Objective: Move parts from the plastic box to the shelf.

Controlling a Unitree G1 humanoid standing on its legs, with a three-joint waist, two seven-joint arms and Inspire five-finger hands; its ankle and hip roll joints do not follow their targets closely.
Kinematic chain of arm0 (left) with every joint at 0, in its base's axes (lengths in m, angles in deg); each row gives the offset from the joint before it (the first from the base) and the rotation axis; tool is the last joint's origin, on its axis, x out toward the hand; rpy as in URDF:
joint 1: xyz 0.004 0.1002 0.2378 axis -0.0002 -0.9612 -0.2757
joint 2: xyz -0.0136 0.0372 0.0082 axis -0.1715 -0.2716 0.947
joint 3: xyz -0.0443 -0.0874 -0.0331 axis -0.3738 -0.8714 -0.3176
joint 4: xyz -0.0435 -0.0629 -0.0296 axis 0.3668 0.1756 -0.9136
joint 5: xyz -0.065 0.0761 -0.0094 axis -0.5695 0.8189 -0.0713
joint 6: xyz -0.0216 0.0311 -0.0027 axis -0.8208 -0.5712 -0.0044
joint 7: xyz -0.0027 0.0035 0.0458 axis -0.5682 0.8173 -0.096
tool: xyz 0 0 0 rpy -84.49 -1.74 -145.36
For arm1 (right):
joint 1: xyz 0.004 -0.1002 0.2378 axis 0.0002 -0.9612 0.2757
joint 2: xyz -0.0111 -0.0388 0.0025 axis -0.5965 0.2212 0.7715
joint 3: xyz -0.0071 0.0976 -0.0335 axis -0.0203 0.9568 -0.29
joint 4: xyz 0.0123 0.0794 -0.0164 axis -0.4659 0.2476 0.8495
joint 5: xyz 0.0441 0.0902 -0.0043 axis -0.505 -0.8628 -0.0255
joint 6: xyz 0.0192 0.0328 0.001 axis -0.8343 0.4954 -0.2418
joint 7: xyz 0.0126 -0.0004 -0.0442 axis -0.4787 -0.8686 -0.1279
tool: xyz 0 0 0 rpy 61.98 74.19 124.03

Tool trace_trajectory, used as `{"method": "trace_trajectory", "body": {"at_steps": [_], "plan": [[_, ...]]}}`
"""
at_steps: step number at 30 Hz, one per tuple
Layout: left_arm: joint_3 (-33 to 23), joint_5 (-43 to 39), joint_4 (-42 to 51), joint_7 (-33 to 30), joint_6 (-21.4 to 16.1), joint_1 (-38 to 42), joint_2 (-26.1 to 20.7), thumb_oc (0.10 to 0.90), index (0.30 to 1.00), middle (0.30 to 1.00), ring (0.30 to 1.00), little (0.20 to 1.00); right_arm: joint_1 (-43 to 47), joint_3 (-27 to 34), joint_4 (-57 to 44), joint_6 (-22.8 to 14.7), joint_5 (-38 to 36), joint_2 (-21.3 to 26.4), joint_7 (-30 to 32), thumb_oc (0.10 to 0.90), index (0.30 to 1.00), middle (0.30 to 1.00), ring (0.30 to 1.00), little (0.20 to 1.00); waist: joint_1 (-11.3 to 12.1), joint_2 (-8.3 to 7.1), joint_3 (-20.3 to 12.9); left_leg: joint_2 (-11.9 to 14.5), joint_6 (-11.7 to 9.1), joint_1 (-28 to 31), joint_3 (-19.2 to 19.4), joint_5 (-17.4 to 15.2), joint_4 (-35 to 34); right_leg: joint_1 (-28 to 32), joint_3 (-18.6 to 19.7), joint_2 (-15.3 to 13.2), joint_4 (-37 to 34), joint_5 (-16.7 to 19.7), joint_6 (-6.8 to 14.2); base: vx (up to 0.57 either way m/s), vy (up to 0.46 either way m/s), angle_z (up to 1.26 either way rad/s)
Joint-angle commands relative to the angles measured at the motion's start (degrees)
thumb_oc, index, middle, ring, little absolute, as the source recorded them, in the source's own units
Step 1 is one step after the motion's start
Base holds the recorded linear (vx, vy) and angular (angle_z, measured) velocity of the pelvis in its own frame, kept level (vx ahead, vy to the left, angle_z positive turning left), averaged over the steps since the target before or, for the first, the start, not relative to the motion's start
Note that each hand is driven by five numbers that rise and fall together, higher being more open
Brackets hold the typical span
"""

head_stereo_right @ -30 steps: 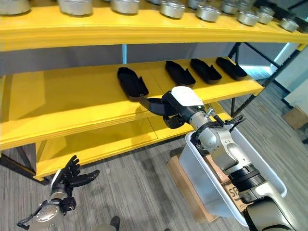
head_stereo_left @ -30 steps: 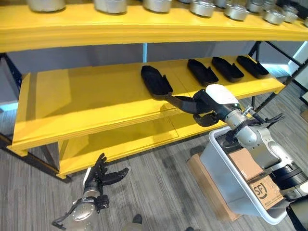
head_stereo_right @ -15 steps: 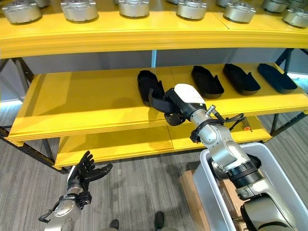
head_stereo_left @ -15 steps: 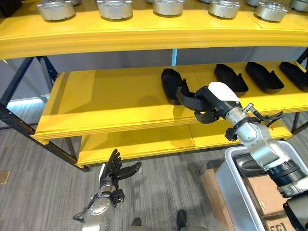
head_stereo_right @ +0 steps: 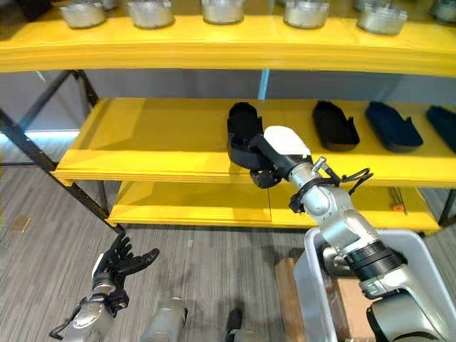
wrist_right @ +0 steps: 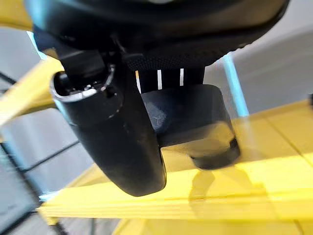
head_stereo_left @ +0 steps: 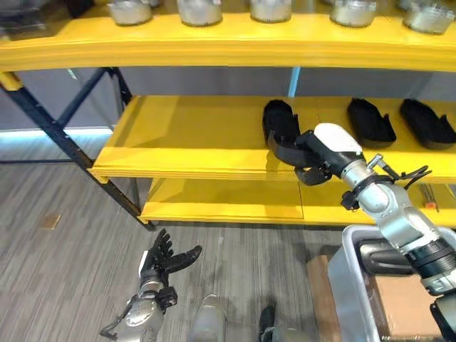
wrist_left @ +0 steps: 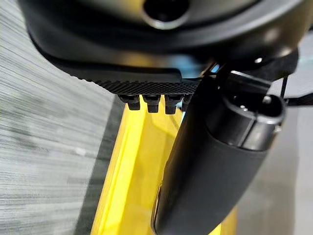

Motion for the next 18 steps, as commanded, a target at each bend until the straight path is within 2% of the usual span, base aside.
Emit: {"method": "trace_trajectory", "body": {"at_steps": [1, 2, 3, 5, 11, 13, 18], "plan": [[1.62, 1.1, 6.19, 1.26, -4.94, 2.93, -3.67, 0.9, 1.0, 1.0, 1.0, 1.0, 4.56, 6.04, -4.14, -1.38, -0.7, 2.94, 5.97, 0.4, 0.3, 0.3, 0.3, 0.3, -2.51, 0.28, -4.68, 3.88, 0.2, 2.46, 4.6, 8.38, -7.51, 7.19, 1.5, -3.35, -3.89, -1.4, 7.13, 0.1, 0.036, 0.06], [1.73, 1.1, 6.11, 1.26, -4.99, 2.99, -3.68, 0.9, 1.0, 1.0, 1.0, 1.0, 4.4, 6.17, -4.24, -1.35, -0.68, 2.99, 5.95, 0.4, 0.3, 0.3, 0.3, 0.3, -2.25, 0.29, -4.66, 3.97, 0.16, 2.82, 4.82, 8.66, -8.05, 7.13, 1.69, -3.33, -3.77, -1.45, 7.1, 0.22, 0.101, 0.1], [2.0, 0.93, 5.67, 1.25, -4.96, 3.24, -3.17, 0.9, 1.0, 1.0, 1.0, 1.0, 3.18, 6.73, -4.9, -1.38, 0.33, 2.81, 5.82, 0.4, 0.3, 0.3, 0.3, 0.3, -2.47, 1.23, -5.46, 5.37, -0.32, 3.83, 5.5, 9.45, -9.2, 8.42, 2.18, -2.57, -3.68, -2.56, 7.38, 0.12, 0.055, 0.2], [2.3, 0.86, 5.6, 1.06, -5.03, 3.22, -2.7, 0.9, 1.0, 1.0, 1.0, 1.0, 1.55, 7.89, -5.41, -1.56, 0.93, 2.34, 5.71, 0.4, 0.3, 0.3, 0.3, 0.3, -2.31, 1.79, -6.62, 5.67, -0.58, 5.79, 6.55, 8.96, -9.44, 10.54, 2.68, -2.59, -4.37, -3.41, 7.83, 0.23, 0.096, -0.38], [2.33, 0.86, 5.6, 1.06, -5.04, 3.23, -2.72, 0.9, 1.0, 1.0, 1.0, 1.0, 1.49, 7.95, -5.45, -1.55, 0.94, 2.35, 5.69, 0.4, 0.3, 0.3, 0.3, 0.3, -2.2, 1.77, -6.55, 5.67, -0.58, 5.91, 6.64, 8.93, -9.46, 10.63, 2.75, -2.61, -4.4, -3.39, 7.84, 0.04, 0.018, -0.35], [2.46, 1.12, 5.69, 0.84, -5.04, 3.35, -2.69, 0.9, 1.0, 1.0, 1.0, 1.0, 0.32, 8.66, -6.03, -1.51, 1.49, 1.95, 5.6, 0.4, 0.3, 0.3, 0.3, 0.3, -1.9, 1.16, -7.74, 5.24, 0.24, 7.11, 7.84, 7.44, -7.83, 12.98, 3.59, -4.28, -4.83, -4.51, 8.31, 0.26, 0.125, -0.2], [2.49, 1.11, 5.69, 0.84, -5.04, 3.36, -2.73, 0.9, 1.0, 1.0, 1.0, 1.0, 0.24, 8.75, -6.08, -1.5, 1.5, 1.95, 5.58, 0.4, 0.3, 0.3, 0.3, 0.3, -1.73, 1.09, -7.63, 5.21, 0.27, 7.29, 8.0, 7.38, -7.81, 13.1, 3.72, -4.36, -4.86, -4.51, 8.33, 0.04, 0.018, -0.18]]}}
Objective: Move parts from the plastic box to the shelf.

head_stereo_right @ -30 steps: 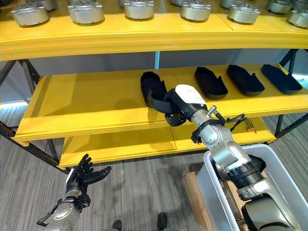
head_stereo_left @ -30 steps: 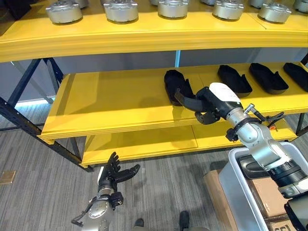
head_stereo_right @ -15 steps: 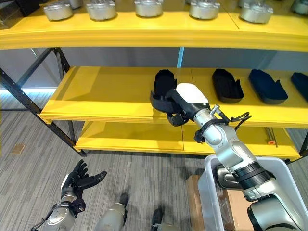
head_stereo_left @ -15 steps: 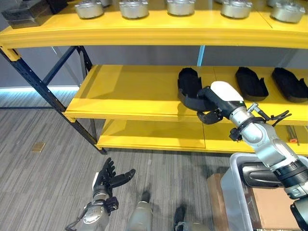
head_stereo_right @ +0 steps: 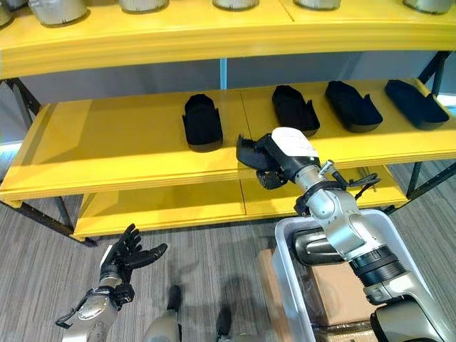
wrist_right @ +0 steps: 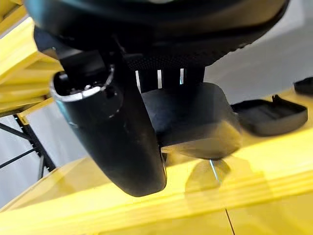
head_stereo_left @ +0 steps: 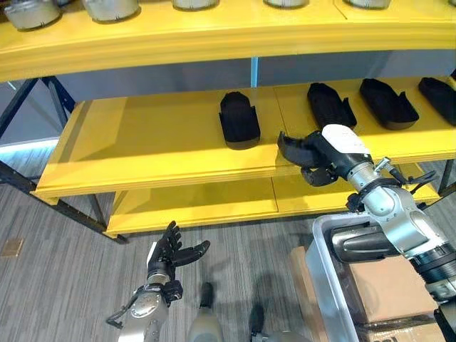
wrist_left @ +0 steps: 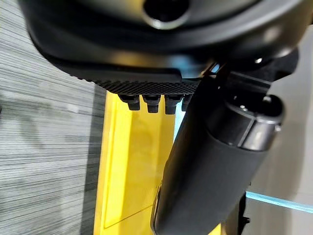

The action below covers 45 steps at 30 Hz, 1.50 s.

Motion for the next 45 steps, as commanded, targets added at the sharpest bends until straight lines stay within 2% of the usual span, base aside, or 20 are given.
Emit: {"method": "trace_trajectory", "body": {"at_steps": [1, 2, 3, 4, 6, 13, 23, 38, 45], "plan": [[-0.15, 1.08, 5.04, -0.33, -5.28, -0.69, -2.69, 0.9, 1.0, 1.0, 1.0, 1.0, 3.86, 6.1, -5.75, -3.8, 0.39, 0.97, 5.15, 0.4, 0.3, 0.3, 0.3, 0.3, 1.43, -1.69, -8.6, -0.65, 0.69, -2.38, 1.88, 3.38, 0.5, 3.31, 0.34, -10.55, 3.23, -7.49, 10.52, 0.13, 0.073, -0.05], [-0.42, 1.48, 5.38, -0.39, -5.25, -0.75, -2.92, 0.9, 1.0, 1.0, 1.0, 1.0, 3.3, 6.48, -6.03, -3.84, 0.58, 0.79, 5.25, 0.4, 0.3, 0.3, 0.3, 0.3, 1.62, -2.45, -8.81, -0.89, 1.38, -2.89, 2.78, 1.92, 2.87, 4.37, 0.39, -11.72, 3.31, -7.88, 10.84, 0.14, 0.076, 0.07], [-0.4, 1.48, 5.4, -0.38, -5.24, -0.77, -2.98, 0.9, 1.0, 1.0, 1.0, 1.0, 3.19, 6.58, -6.09, -3.83, 0.59, 0.76, 5.22, 0.4, 0.3, 0.3, 0.3, 0.3, 1.73, -2.58, -8.82, -0.96, 1.43, -2.98, 2.88, 1.68, 3.19, 4.38, 0.47, -11.84, 3.3, -7.91, 10.89, 0.32, 0.19, 0.11], [-0.73, 1.53, 5.42, -0.86, -5.28, -0.7, -3.38, 0.9, 1.0, 1.0, 1.0, 1.0, 2.95, 6.8, -6.5, -3.66, 0.43, -0.12, 5.44, 0.4, 0.3, 0.3, 0.3, 0.3, 2.08, -3.67, -9.1, -1.84, 2.49, -3.62, 3.76, -0.41, 5.68, 4.89, 0.18, -13.64, 3.39, -7.42, 11.8, 0.37, 0.312, 0.0], [-1.61, 1.62, 5.61, -1.5, -5.22, -0.04, -5.29, 0.9, 1.0, 1.0, 1.0, 1.0, 3.37, 7.24, -6.88, -2.96, 0.69, -0.37, 5.02, 0.4, 0.3, 0.3, 0.3, 0.3, 2.57, -6.58, -9.99, -4.68, 4.76, -6.21, 5.51, -5.31, 8.72, 1.84, 0.22, -17.57, 3.08, -4.86, 15.12, 0.42, 0.466, -0.22], [-2.29, 1.93, 5.12, -2.08, -5.29, 0.24, -5.29, 0.9, 1.0, 1.0, 1.0, 1.0, 4.27, 6.15, -6.29, -2.72, 0.98, -0.68, 4.51, 0.4, 0.3, 0.3, 0.3, 0.3, 2.59, -7.85, -10.76, -5.44, 5.45, -5.16, 6.21, -6.05, 6.99, 0.93, 0.24, -18.46, 2.87, -3.49, 16.14, 0.05, 0.073, -0.01], [-2.14, 1.92, 4.82, -2.45, -5.09, 0.49, -4.57, 0.9, 1.0, 1.0, 1.0, 1.0, 5.83, 5.05, -6.28, -2.84, 0.74, -0.52, 4.04, 0.4, 0.3, 0.3, 0.3, 0.3, 2.08, -8.38, -11.77, -5.61, 5.57, -2.98, 6.44, -6.66, 6.1, 1.69, 0.7, -18.56, 2.52, -3.17, 16.4, 0.02, 0.01, -0.03], [-1.78, 2.15, 4.38, -1.66, -4.71, 0.38, -4.38, 0.9, 1.0, 1.0, 1.0, 1.0, 5.62, 5.47, -7.51, -3.18, 1.3, 1.82, 3.34, 0.4, 0.3, 0.3, 0.3, 0.3, 1.14, -7.87, -12.46, -5.06, 5.01, -1.81, 6.1, -6.34, 5.37, 2.45, 0.24, -18.21, 2.05, -3.79, 16.04, 0.0, -0.001, -0.02], [-1.6, 2.13, 4.75, -1.59, -4.73, 0.49, -4.63, 0.9, 1.0, 1.0, 1.0, 1.0, 8.2, 4.31, -8.95, -3.65, 2.14, 3.46, 3.3, 0.4, 0.3, 0.3, 0.3, 0.3, 0.94, -7.7, -12.87, -5.03, 4.86, -1.4, 5.77, -6.17, 5.01, 2.87, 0.0, -18.12, 1.92, -4.1, 15.89, 0.0, 0.0, 0.0]]}}
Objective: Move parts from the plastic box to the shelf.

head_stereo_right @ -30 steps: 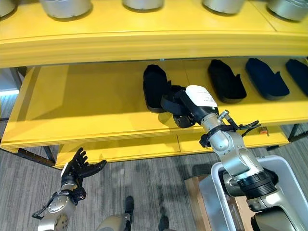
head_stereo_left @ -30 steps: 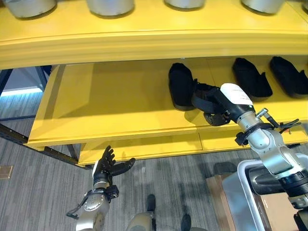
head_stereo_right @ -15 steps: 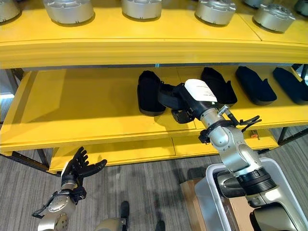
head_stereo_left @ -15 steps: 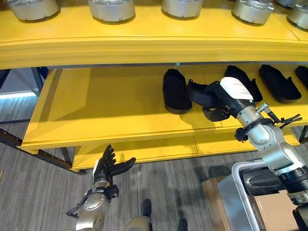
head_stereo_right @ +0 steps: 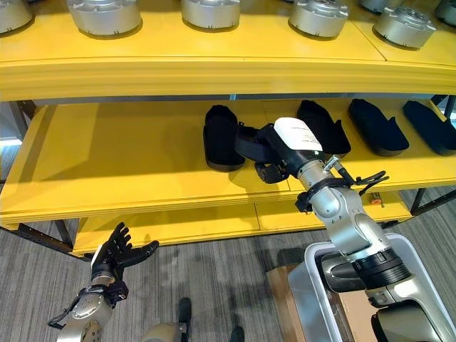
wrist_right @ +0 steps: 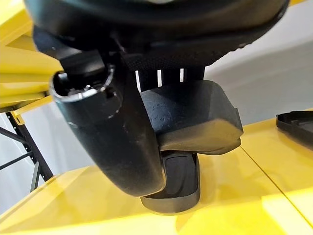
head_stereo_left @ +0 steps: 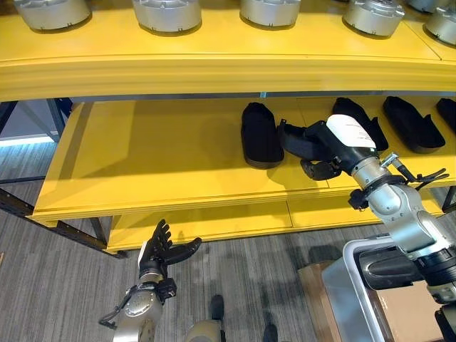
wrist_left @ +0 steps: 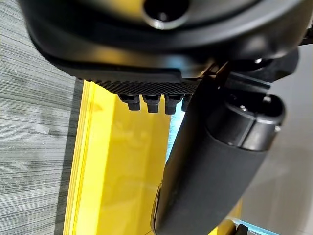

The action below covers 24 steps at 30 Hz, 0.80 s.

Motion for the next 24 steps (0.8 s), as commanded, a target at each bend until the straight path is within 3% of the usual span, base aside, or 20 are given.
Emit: {"method": "trace_trajectory", "body": {"at_steps": [1, 11, 24], "plan": [[0.79, 1.62, 4.85, -0.01, -4.6, 0.27, -4.39, 0.9, 1.0, 1.0, 1.0, 1.0, 9.97, 0.77, -3.92, -3.8, 2.37, 2.63, 4.22, 0.4, 0.3, 0.3, 0.3, 0.3, -0.52, -2.26, -10.37, 5.91, -4.49, -3.42, -1.5, -1.63, 3.5, 1.3, -2.03, -5.34, 1.93, 0.45, 4.07, 0.0, 0.0, 0.0], [0.87, 1.15, 4.41, -0.19, -4.7, 0.55, -4.68, 0.9, 1.0, 1.0, 1.0, 1.0, 18.08, -3.28, -6.55, -4.78, 4.86, 7.24, 4.57, 0.4, 0.3, 0.3, 0.3, 0.3, -0.1, -2.48, -10.83, 5.9, -4.72, -3.43, -2.23, -1.48, 3.46, 1.74, -2.54, -5.02, 2.07, 0.23, 3.71, 0.0, -0.005, 0.01], [1.04, 0.84, 4.27, -0.79, -4.95, 0.44, -4.98, 0.9, 1.0, 1.0, 1.0, 1.0, 22.5, -6.89, -5.33, -4.9, 5.15, 6.2, 4.69, 0.4, 0.3, 0.3, 0.3, 0.3, 0.54, -2.61, -11.1, 5.68, -4.63, -3.29, -2.82, -1.47, 2.93, 1.96, -3.19, -4.92, 1.87, 0.33, 3.65, 0.0, -0.002, 0.01]]}}
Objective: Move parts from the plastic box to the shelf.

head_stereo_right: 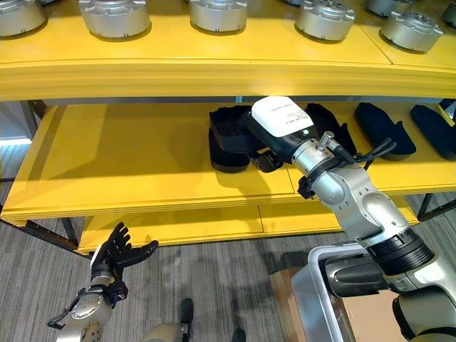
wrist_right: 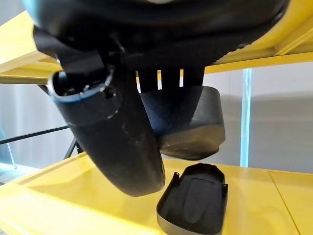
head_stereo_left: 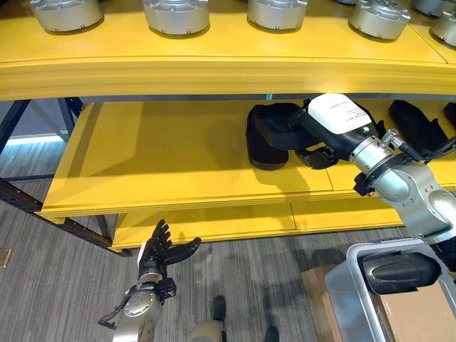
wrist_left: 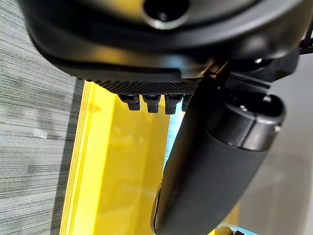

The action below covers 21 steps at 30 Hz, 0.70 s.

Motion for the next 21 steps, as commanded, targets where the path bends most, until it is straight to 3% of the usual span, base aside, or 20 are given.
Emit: {"method": "trace_trajectory", "body": {"at_steps": [1, 21], "plan": [[1.25, 0.88, 4.2, -0.73, -4.91, 0.43, -4.94, 0.9, 1.0, 1.0, 1.0, 1.0, 13.75, 0.27, -0.77, -0.53, 0.66, -1.47, 5.98, 0.4, 0.3, 0.3, 0.3, 0.3, 0.21, -3.1, -10.85, 5.8, -4.41, -3.17, -1.57, -1.65, 2.9, 1.52, -2.29, -5.13, 1.88, 0.53, 3.74, 0.0, 0.0, 0.0], [2.0, 0.47, 4.05, -1.68, -5.37, 0.58, -5.87, 0.9, 1.0, 1.0, 1.0, 1.0, 22.31, -5.23, 3.46, -0.02, 8.69, -9.69, 9.24, 0.4, 0.3, 0.3, 0.3, 0.3, 3.14, -3.82, -10.85, 4.54, -3.84, -3.71, -2.96, -1.64, 1.83, 1.71, -3.87, -5.4, 1.51, 1.03, 4.05, 0.0, 0.007, 0.04]]}}
